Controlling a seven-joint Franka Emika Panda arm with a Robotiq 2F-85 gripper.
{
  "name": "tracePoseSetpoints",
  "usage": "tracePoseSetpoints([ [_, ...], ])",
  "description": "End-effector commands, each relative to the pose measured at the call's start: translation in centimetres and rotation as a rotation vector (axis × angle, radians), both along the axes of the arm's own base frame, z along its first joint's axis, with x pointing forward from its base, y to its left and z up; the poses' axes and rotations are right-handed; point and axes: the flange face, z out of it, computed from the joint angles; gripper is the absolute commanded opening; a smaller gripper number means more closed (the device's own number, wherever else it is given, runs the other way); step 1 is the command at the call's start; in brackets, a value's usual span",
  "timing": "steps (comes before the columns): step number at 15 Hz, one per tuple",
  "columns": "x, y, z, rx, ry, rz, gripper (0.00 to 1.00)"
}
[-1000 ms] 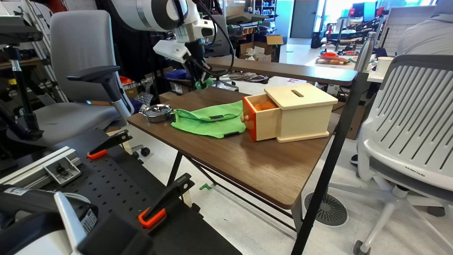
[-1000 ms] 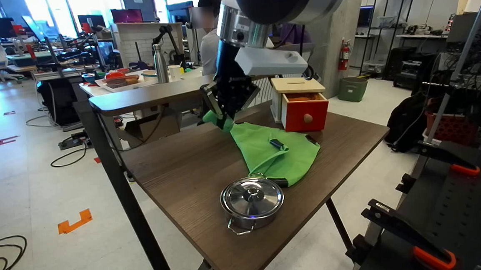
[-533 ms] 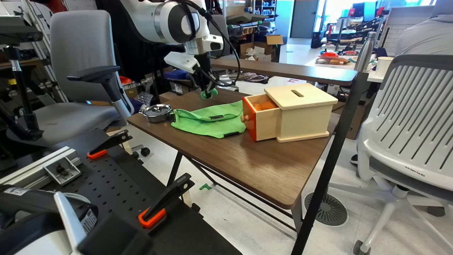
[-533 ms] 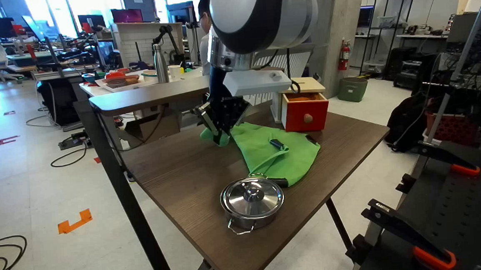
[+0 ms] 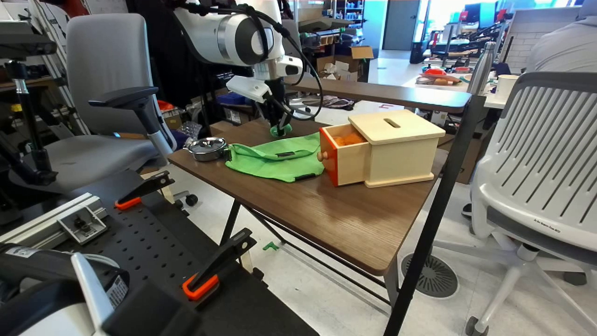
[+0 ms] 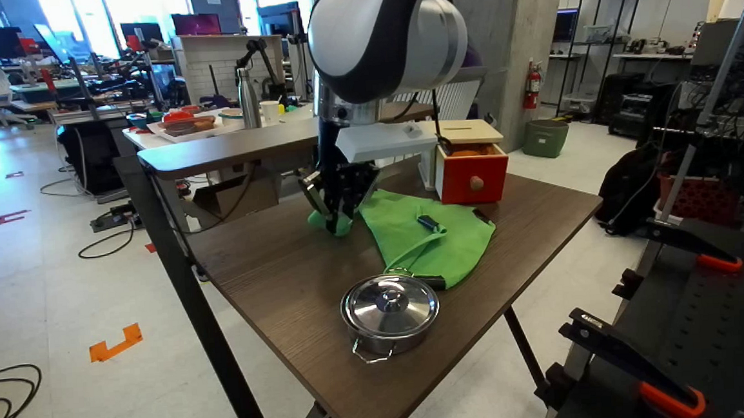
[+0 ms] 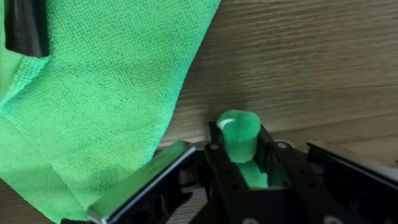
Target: Move the green toy to the left
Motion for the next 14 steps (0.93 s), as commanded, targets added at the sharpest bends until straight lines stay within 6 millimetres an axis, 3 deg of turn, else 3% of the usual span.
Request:
tracePoseSetpoints([
  [1, 1.2, 0.4, -0.3, -0.014, 0.022, -0.002, 0.58],
  [6, 1.6, -0.1, 1.5, -0.020, 0.008, -0.011, 0.96],
  [7, 1.6, -0.3, 2.3, -0.014, -0.002, -0.015, 0.99],
  [11, 0.6, -1.5, 5.5, -0.012, -0.014, -0.016, 1.00],
  [12, 1.8, -0.7, 3.5, -0.004, -0.030, -0.013, 1.00],
  [14, 1.5, -1.1, 4.7, -0.007, -0.034, -0.016, 1.00],
])
